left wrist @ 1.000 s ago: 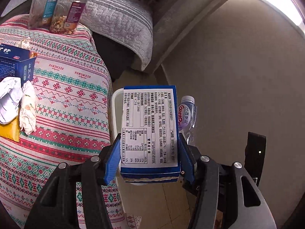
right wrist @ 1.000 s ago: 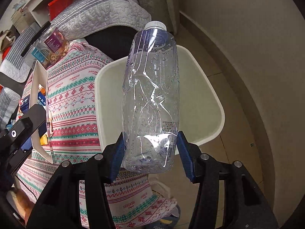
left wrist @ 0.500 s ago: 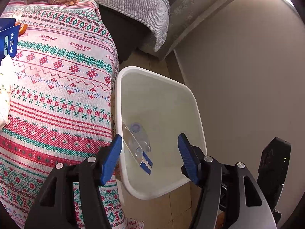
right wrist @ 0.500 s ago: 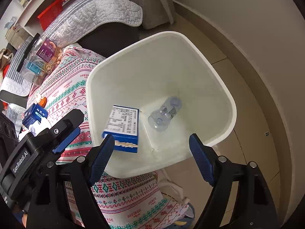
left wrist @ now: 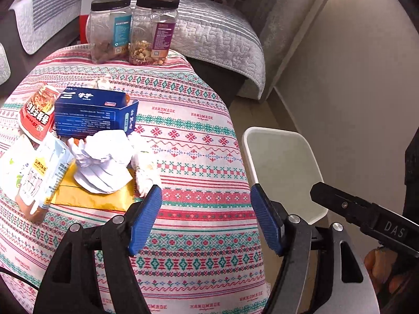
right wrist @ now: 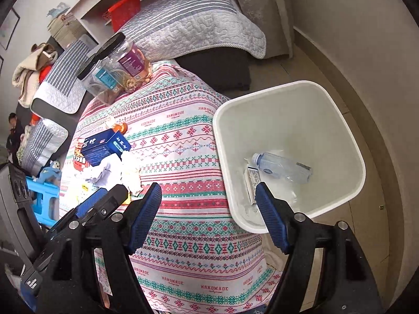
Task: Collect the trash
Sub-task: 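Withdraw both tools from the bin back over the table, then grasp white paper cup with left tool while right tool grasps crumpled paper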
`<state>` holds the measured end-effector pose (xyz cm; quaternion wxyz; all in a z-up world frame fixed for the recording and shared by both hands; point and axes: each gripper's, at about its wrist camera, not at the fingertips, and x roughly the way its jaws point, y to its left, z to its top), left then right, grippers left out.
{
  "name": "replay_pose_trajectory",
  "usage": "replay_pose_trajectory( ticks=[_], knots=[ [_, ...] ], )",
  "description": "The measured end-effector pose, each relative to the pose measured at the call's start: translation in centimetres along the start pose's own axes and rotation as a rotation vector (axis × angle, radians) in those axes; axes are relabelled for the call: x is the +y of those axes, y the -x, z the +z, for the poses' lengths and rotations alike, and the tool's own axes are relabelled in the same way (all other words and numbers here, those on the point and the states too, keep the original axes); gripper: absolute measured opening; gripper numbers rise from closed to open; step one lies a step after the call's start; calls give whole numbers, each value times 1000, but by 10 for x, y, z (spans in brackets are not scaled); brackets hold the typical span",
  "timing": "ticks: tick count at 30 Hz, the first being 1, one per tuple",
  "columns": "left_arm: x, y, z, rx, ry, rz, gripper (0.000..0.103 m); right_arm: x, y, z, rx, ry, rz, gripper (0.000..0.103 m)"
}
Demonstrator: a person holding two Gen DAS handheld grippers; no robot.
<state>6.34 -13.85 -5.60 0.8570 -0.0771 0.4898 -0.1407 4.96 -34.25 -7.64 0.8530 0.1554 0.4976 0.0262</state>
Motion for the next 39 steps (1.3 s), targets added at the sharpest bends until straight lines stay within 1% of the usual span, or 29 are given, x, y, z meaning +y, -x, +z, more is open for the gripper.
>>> replay_pose_trajectory(
  ticks=[3, 5, 8, 11, 15, 16, 18, 20, 22, 24, 28, 33, 35, 37, 39],
  knots=[
    [34, 29, 7, -17, -34, 111, 69, 43, 8, -2, 12, 123, -1, 72],
    [59, 44, 16, -22, -40, 177, 69, 68, 16, -1, 4, 171, 11, 72],
    [97, 59, 28, -18, -31, 247, 69, 101, 29, 2, -13, 214, 65, 74],
    [132, 73, 36, 8, -30, 294, 70, 130, 35, 2, -30, 266, 71, 77],
    [177, 82, 44, 61, 27, 309, 70, 160, 32, 7, -27, 341, 64, 78],
    [187, 86, 45, 69, 43, 310, 70, 166, 30, 9, -30, 365, 55, 79],
    [210, 89, 48, 71, 89, 308, 74, 176, 26, 13, -45, 400, 23, 82],
    [230, 90, 48, 50, 150, 296, 75, 180, 18, 17, -39, 389, 20, 83],
    [243, 86, 46, 67, 190, 287, 75, 184, 2, 22, -15, 368, 31, 83],
    [254, 81, 43, 79, 213, 280, 75, 192, -10, 22, 0, 371, 20, 83],
    [269, 75, 36, 65, 257, 298, 75, 205, -30, 22, 23, 376, 21, 83],
    [286, 62, 27, 91, 314, 292, 75, 215, -59, 21, 60, 385, 7, 83],
    [290, 56, 25, 108, 347, 268, 75, 217, -70, 22, 76, 384, 0, 83],
    [295, 52, 24, 112, 386, 219, 75, 219, -79, 24, 86, 377, 3, 83],
    [295, 48, 23, 120, 414, 204, 73, 220, -87, 26, 93, 372, -3, 83]
  ],
)
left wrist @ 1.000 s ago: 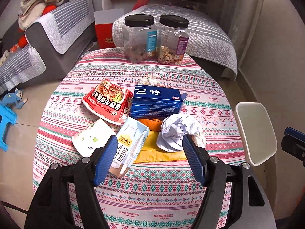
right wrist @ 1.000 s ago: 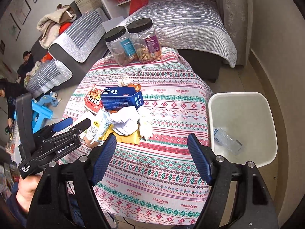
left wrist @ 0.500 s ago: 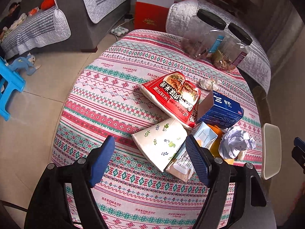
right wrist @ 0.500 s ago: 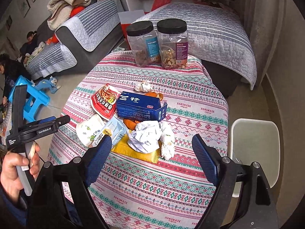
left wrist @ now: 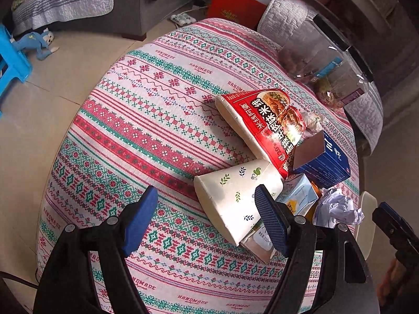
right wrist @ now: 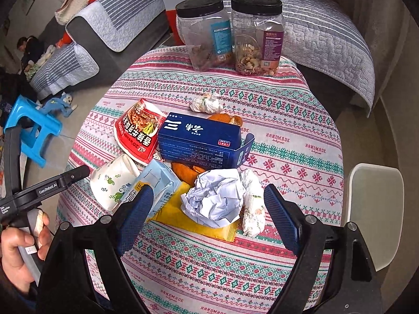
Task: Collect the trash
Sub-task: 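Grasp white paper cup with left tool while right tool grasps crumpled paper, then carry paper cup with left tool while right tool carries crumpled paper to bin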
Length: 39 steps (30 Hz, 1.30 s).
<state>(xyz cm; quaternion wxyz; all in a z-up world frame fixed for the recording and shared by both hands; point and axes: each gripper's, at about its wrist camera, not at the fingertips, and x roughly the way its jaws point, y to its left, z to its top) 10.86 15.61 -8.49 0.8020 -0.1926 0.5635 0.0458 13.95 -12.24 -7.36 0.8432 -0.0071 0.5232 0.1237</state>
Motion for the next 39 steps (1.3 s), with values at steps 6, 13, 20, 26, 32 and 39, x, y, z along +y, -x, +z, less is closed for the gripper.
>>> replay_pose_trajectory(
  ticks=[6, 13, 20, 26, 32, 39],
  knots=[
    [0, -14, -5, 39, 36, -2, 73, 2, -22, 2, 39, 1, -8, 83],
    [1, -26, -5, 54, 59, -48, 73, 4, -43, -1, 88, -3, -37, 75],
    [-8, -32, -8, 61, 80, -140, 44, -1, -57, -6, 117, -25, -33, 48],
    [-11, -20, -4, 10, 84, -188, 21, 1, -47, -5, 110, -28, -14, 45],
    [-15, -4, 0, -35, 64, -222, 7, 7, -32, -6, 95, -18, 7, 45],
    [-24, 14, 1, -62, 34, -206, 3, -1, -13, -2, 55, -40, 25, 45]
  ],
)
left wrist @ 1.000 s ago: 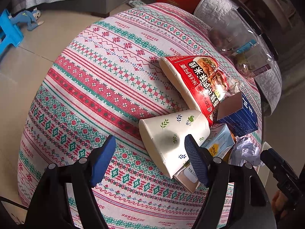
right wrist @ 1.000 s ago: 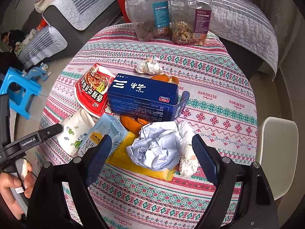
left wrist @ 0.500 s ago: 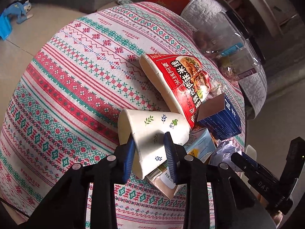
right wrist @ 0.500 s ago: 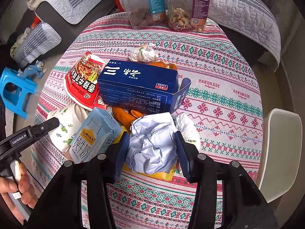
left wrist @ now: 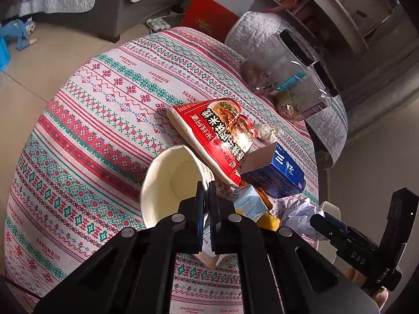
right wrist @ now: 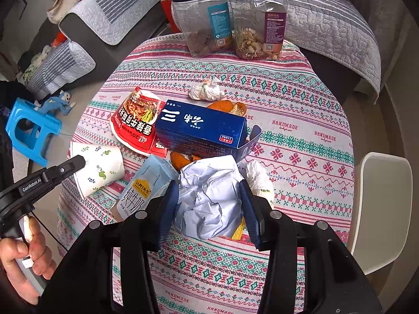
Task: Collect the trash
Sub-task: 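Carry paper cup with left tool while right tool carries crumpled paper to bin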
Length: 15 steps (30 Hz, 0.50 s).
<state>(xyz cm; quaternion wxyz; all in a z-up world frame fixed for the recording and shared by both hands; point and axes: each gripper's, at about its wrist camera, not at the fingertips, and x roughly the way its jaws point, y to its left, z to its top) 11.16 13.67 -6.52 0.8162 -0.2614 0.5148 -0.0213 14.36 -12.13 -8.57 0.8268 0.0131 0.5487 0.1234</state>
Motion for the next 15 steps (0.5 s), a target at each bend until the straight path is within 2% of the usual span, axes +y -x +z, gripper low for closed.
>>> replay_pose_trajectory(
  ticks=[5, 9, 15],
  knots=[
    [-8, 15, 0, -32, -17, 15, 3, -7, 17, 2, -32, -24, 30, 45],
    [-23, 33, -2, -95, -66, 39, 3, -9, 37, -1, -69, -35, 54, 45],
    [-49, 48, -10, -149, -130, 68, 3, -16, 64, -10, -124, -34, 58, 45]
  ],
)
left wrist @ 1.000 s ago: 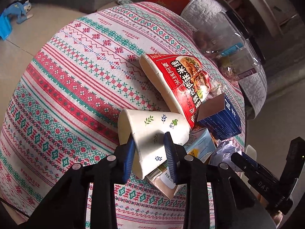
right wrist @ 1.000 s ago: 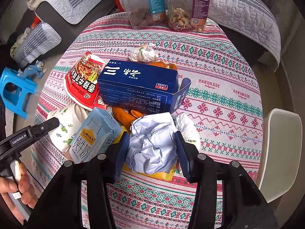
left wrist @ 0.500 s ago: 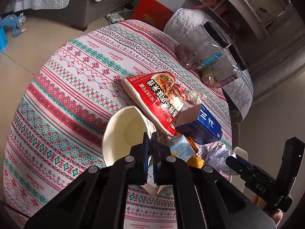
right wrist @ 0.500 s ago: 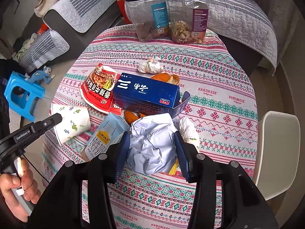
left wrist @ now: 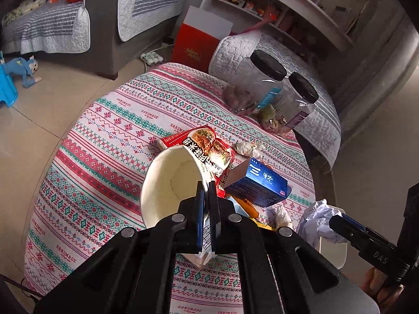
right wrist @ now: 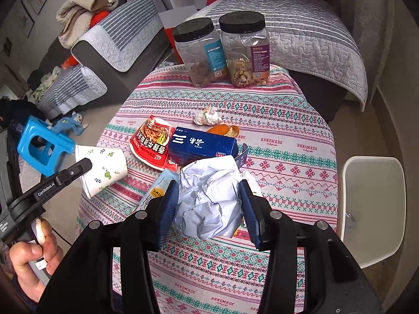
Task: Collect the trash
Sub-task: 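Carry paper cup with left tool while right tool carries crumpled paper to bin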
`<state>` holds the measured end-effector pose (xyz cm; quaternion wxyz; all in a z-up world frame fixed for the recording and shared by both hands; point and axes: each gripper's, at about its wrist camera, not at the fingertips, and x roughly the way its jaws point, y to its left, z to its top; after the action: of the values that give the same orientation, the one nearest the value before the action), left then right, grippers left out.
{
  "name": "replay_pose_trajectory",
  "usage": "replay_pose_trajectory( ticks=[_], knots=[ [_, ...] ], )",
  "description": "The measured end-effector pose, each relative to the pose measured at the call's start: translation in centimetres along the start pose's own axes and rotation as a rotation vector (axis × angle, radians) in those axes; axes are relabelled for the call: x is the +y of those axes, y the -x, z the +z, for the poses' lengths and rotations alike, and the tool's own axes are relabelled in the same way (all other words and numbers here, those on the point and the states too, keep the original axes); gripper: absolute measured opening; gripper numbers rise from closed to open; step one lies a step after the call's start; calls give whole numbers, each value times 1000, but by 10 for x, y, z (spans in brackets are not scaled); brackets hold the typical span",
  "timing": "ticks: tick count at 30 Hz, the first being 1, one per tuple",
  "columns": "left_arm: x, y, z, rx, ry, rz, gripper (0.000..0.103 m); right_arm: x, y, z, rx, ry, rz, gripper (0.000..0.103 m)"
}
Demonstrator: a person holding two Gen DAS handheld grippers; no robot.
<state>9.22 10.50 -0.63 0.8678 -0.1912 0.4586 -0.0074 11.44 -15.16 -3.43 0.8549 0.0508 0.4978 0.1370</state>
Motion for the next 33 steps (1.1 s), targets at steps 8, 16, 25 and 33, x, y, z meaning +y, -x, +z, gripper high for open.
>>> replay_pose_trajectory(
  ticks=[8, 16, 25, 33],
  knots=[
    [-52, 23, -10, -70, -135, -13, 3, -23, 33, -6, -62, -10, -26, 45],
    [-98, 29, -18, -94, -196, -74, 3, -53, 59, -11, -114, -38, -57, 45],
    [-142, 25, -24, -92, -219, -138, 3, -85, 83, -14, -165, -93, -80, 45],
    [-179, 10, -34, -64, -229, -199, 3, -116, 100, -21, -193, -145, -118, 45]
  ],
)
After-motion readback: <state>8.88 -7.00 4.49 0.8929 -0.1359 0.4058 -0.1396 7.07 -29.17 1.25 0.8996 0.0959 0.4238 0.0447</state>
